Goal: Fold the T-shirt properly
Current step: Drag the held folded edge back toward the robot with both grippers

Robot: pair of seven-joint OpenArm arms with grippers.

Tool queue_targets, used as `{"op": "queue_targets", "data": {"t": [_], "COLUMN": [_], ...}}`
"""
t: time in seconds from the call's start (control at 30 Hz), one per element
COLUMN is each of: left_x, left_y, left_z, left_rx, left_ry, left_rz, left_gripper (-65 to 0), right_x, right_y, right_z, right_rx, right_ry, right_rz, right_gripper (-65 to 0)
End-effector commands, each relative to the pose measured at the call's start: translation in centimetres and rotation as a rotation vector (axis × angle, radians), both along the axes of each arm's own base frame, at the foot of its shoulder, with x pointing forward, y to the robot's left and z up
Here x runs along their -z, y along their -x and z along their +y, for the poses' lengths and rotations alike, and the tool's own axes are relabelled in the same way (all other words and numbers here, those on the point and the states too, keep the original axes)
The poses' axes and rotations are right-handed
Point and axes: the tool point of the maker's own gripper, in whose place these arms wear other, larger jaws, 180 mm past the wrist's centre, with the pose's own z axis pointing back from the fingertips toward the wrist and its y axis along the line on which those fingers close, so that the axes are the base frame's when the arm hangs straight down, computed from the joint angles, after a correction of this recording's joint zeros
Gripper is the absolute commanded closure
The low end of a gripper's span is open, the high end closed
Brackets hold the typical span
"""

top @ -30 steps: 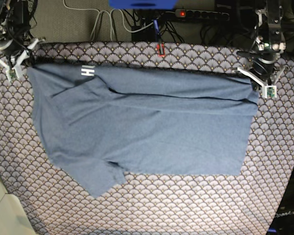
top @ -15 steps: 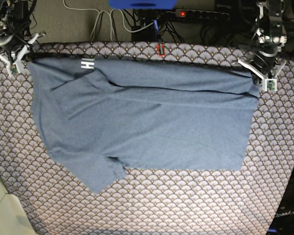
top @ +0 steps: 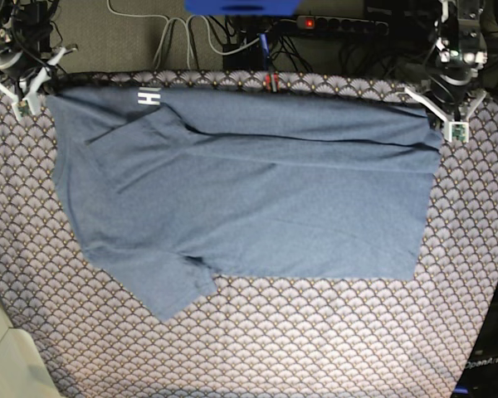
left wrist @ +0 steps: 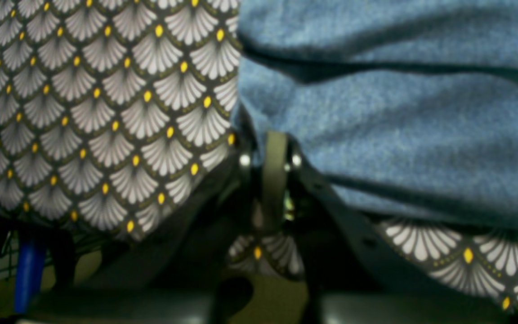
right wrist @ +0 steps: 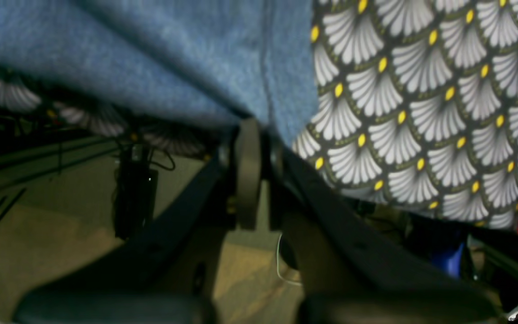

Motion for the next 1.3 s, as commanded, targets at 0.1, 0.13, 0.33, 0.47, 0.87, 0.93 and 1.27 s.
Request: {"op": "queue_targets", "data": {"t": [0.1, 0.13, 0.33, 0.47, 0.87, 0.93, 1.27], "left_x": [-0.8, -0.8, 0.1, 0.2, 0.6, 0.6, 0.7], "left_y": [-0.4, -0.4, 0.4, 0.5, 0.9, 0.9, 0.8], "left_z": [0.7, 0.7, 0.8, 0.6, 0.5, 0.5, 0.0], "left_rx": [-0.001, -0.001, -0.02, -0.023, -0.027, -0.027, -0.012], "left_ry": [-0.033, -0.033, -0.016, -0.012, -0.007, -0.007, -0.002], "left_rz": [-0.024, -0.024, 0.049, 0.068, 0.08, 0.08, 0.086], "left_gripper": [-0.5, -0.6, -18.1, -24.7, -25.1, -25.1, -25.2], "right_x": [-0.6, -0.6, -0.5, -0.6, -0.8, -0.7, -0.6], "right_y": [-0.3, -0.3, -0.2, -0.2, -0.3, -0.3, -0.3], "right_z": [-0.8, -0.8, -0.9, -0.8, -0.9, -0.9, -0.8], "right_rx": [-0.006, -0.006, -0.006, -0.006, -0.005, -0.004, -0.003], "right_ry": [0.026, 0.026, 0.029, 0.028, 0.031, 0.031, 0.027], "right_rz": [-0.012, -0.012, -0.004, -0.01, -0.016, -0.015, -0.014], "right_gripper": [0.0, 0.0, -12.3, -24.4, -26.0, -26.0, -26.0]}}
